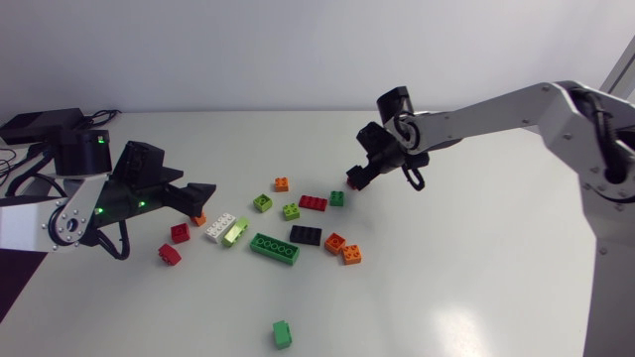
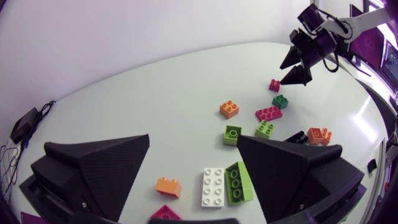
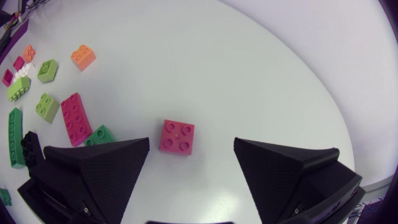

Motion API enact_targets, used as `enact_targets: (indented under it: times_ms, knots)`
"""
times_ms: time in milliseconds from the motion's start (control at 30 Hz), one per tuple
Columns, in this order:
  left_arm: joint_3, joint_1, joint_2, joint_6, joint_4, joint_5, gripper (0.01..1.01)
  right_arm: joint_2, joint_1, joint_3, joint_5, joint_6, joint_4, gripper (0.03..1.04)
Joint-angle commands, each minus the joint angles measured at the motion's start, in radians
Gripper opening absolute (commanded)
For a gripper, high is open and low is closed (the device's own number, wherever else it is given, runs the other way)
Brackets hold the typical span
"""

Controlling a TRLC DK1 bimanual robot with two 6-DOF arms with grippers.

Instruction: Disassemble duplo

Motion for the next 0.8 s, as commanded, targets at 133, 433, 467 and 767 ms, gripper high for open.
enact_targets:
  times_ms: [133, 433, 467, 767]
  knots:
    - [-0.060, 0.036, -0.093, -0.014, -0.003, 0.007, 0.989, -0.289, -0.016, -0.118, 0.068, 0.061, 0.036, 1.00]
    - [-0.091, 0.036, -0.130, -0.020, -0.001, 0.007, 0.989, -0.563, -0.003, -0.471, 0.068, 0.079, 0.217, 1.00]
    - [-0.094, 0.033, -0.128, -0.022, 0.001, 0.007, 0.989, -0.589, -0.006, -0.495, 0.068, 0.079, 0.221, 1.00]
    - [-0.130, 0.015, -0.179, -0.017, 0.017, 0.005, 0.989, -0.818, -0.061, -0.724, 0.068, 0.053, 0.310, 1.00]
